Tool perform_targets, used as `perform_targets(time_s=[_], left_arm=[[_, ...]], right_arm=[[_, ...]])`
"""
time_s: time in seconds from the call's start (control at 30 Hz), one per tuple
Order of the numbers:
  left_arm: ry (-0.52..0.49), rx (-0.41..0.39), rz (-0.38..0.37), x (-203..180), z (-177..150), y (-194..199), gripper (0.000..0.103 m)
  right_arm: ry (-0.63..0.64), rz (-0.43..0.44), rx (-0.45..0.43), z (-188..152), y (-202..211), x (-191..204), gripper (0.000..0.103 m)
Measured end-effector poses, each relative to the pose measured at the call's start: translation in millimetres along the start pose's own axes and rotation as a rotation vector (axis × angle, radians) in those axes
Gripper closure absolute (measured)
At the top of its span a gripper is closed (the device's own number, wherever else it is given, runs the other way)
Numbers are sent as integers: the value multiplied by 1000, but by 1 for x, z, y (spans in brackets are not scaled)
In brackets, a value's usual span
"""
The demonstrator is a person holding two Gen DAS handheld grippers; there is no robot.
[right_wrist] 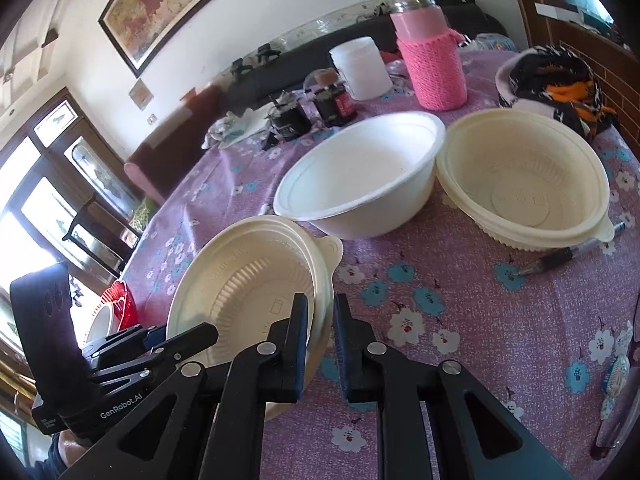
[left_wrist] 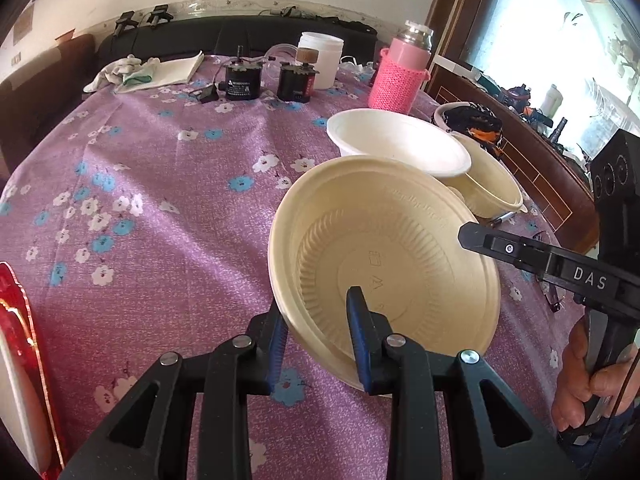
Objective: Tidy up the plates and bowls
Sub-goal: 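Lift the beige plate with the left tool and carry it toward the red stack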
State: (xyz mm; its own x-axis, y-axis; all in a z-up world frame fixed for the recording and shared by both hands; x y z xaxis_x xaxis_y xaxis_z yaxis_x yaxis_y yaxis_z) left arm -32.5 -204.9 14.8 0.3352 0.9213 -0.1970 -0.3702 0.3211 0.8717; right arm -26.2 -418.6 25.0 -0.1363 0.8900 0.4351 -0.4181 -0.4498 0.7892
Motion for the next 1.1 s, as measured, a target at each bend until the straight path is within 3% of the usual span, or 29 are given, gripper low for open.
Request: perform_targets(time_s=[1.1], left_arm=[[18, -100, 135, 28, -41, 32, 75]], right_arm=[[212, 81, -12, -13, -13, 52, 89]])
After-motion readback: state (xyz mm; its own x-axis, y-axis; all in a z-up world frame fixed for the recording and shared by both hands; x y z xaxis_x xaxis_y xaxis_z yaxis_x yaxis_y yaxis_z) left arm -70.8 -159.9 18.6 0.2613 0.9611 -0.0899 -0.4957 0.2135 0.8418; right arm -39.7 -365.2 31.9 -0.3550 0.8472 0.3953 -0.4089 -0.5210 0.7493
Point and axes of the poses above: each gripper's, at about its wrist camera, not at the fingertips, and y roughly against the way its jaws point, x to its left, z to its top, the point moved 2 cm from there along -y, roughly the way its jaws point, and after that the axes turned 13 degrees about x, right-handed, at the moved point
